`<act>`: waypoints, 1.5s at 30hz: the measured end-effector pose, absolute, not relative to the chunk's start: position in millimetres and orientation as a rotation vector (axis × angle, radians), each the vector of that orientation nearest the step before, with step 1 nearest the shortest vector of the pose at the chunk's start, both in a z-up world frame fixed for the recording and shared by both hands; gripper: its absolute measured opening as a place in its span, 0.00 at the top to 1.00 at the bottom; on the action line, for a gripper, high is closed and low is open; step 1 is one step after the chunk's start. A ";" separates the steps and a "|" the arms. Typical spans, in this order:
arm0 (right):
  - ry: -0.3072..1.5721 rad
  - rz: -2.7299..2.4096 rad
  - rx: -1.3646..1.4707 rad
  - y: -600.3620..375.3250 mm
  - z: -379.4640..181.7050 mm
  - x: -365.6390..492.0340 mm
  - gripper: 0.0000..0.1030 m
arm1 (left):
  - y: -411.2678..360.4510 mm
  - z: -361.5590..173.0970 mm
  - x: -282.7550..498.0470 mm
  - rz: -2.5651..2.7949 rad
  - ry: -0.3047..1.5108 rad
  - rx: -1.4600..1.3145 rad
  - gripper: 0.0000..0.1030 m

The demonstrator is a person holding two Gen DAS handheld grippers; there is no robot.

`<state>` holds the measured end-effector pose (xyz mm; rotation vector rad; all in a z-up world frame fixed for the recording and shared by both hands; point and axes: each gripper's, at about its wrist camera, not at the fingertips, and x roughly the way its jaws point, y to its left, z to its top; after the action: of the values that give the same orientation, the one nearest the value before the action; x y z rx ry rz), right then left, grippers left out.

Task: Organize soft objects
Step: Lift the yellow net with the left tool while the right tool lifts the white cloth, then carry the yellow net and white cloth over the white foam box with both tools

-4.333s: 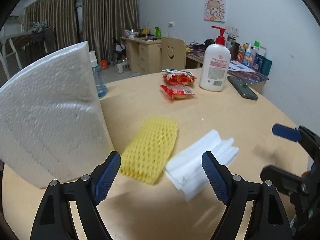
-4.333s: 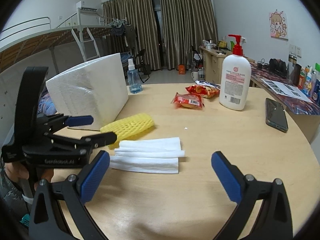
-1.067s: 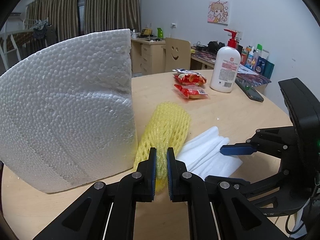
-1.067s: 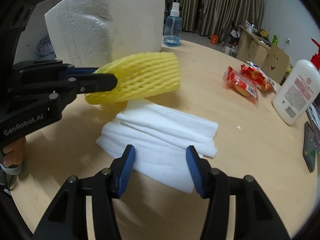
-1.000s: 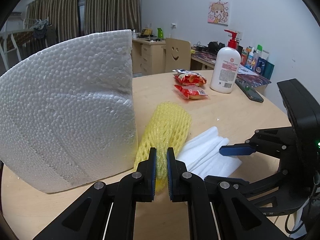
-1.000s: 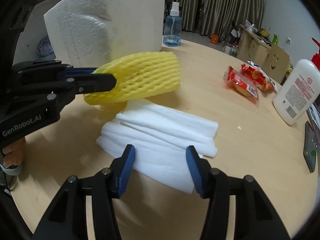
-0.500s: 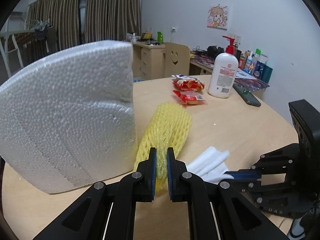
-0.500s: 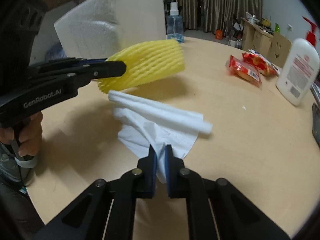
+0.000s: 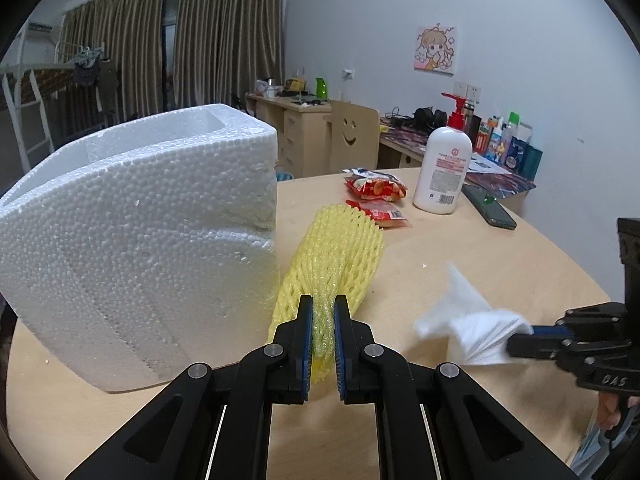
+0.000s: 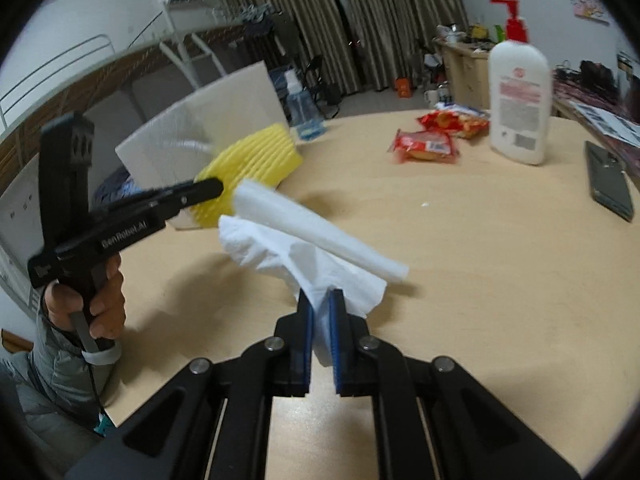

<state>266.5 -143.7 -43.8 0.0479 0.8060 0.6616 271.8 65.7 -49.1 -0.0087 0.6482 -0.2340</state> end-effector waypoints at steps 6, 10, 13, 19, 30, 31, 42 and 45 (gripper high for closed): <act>0.737 0.648 0.051 -149.3 -27.1 254.0 0.90 | 60.5 -47.1 262.2 -0.233 0.630 0.002 0.90; 0.694 0.652 0.070 -153.8 -16.5 248.4 0.90 | 57.9 -39.2 245.9 -0.228 0.591 0.012 0.90; 0.660 0.652 0.083 -158.2 -6.8 243.4 0.90 | 58.7 -28.8 226.7 -0.221 0.542 0.009 0.90; 0.602 0.671 0.082 -157.9 9.5 232.1 0.90 | 59.7 -18.9 194.2 -0.165 0.511 0.022 0.90; 0.524 0.705 0.069 -156.6 25.5 205.8 0.90 | 69.8 -1.7 140.7 -0.102 0.470 -0.017 0.90; 0.520 0.708 0.069 -156.5 26.6 204.5 0.90 | 69.7 0.0 135.9 -0.100 0.465 -0.018 0.90; 0.461 0.754 0.070 -153.8 36.1 190.5 0.90 | 72.8 17.1 96.9 -0.058 0.412 -0.014 0.90; 0.452 0.771 0.066 -150.1 38.5 187.2 0.90 | 72.8 20.3 88.6 -0.050 0.402 -0.017 0.90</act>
<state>187.2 -150.1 38.5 0.0657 0.4515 0.7707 88.6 72.8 20.3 -0.0174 0.4017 -0.0496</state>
